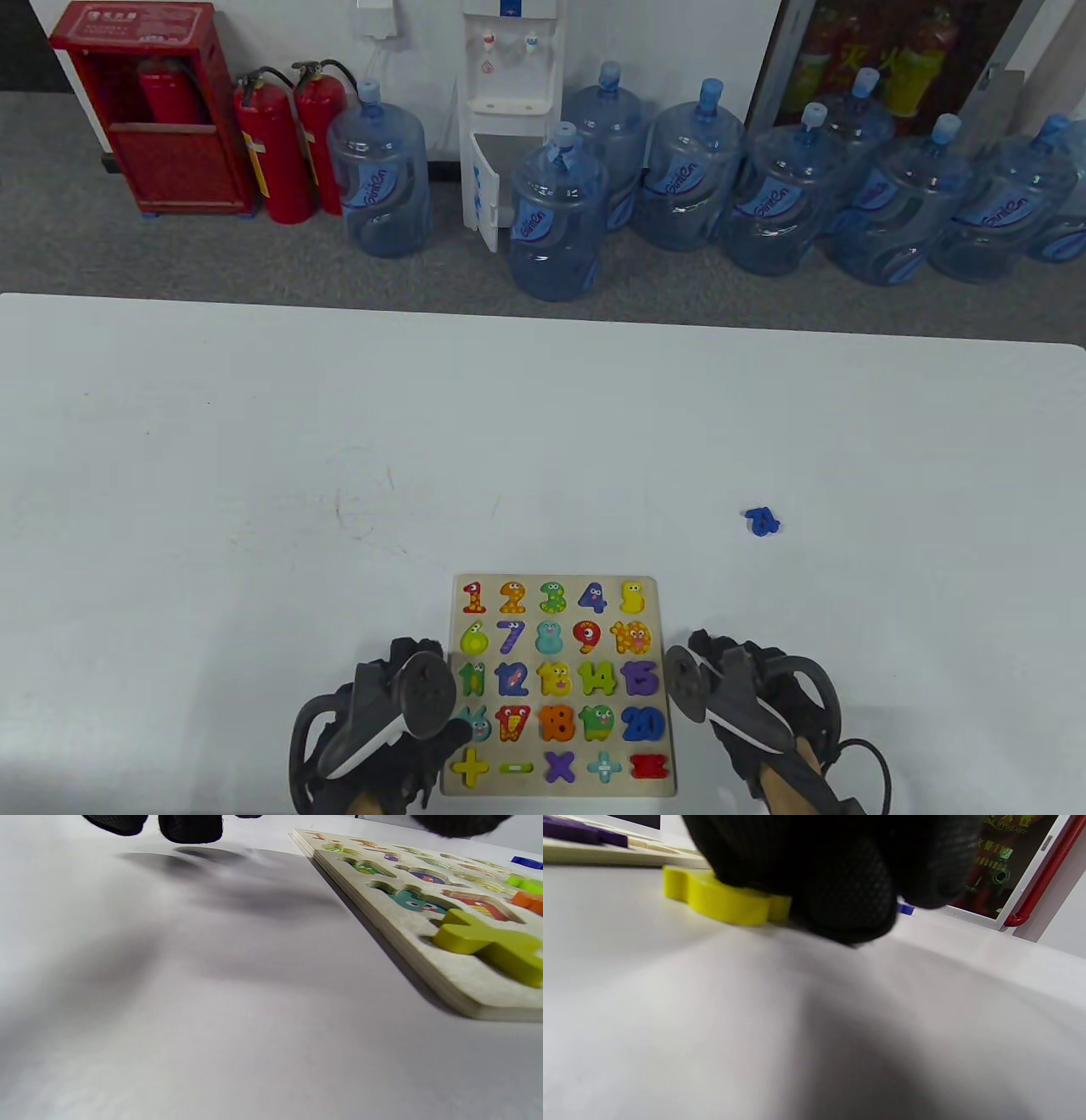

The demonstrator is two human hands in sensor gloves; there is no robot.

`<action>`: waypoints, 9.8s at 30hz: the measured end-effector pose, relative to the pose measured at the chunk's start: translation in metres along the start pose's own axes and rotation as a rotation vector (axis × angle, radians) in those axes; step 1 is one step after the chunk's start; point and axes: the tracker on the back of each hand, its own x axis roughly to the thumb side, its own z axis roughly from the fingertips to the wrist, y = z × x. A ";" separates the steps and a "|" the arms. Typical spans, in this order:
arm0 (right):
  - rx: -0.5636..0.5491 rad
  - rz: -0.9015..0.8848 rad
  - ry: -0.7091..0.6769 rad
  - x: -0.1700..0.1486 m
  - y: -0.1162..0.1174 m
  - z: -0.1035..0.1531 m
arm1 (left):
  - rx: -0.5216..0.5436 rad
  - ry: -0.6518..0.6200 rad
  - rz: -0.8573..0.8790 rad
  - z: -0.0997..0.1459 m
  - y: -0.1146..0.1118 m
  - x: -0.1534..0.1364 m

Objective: Hold math block puzzle and insert math blocks into matching slots

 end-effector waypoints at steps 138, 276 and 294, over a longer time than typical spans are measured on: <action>0.125 0.120 0.139 -0.013 0.003 -0.066 | 0.033 0.075 -0.006 0.005 -0.001 -0.006; -0.124 -0.032 -0.386 0.192 -0.073 -0.008 | 0.003 0.047 -0.013 0.001 -0.002 -0.004; -0.172 -0.066 -0.194 0.056 -0.085 0.010 | -0.001 0.044 -0.015 0.001 -0.002 -0.003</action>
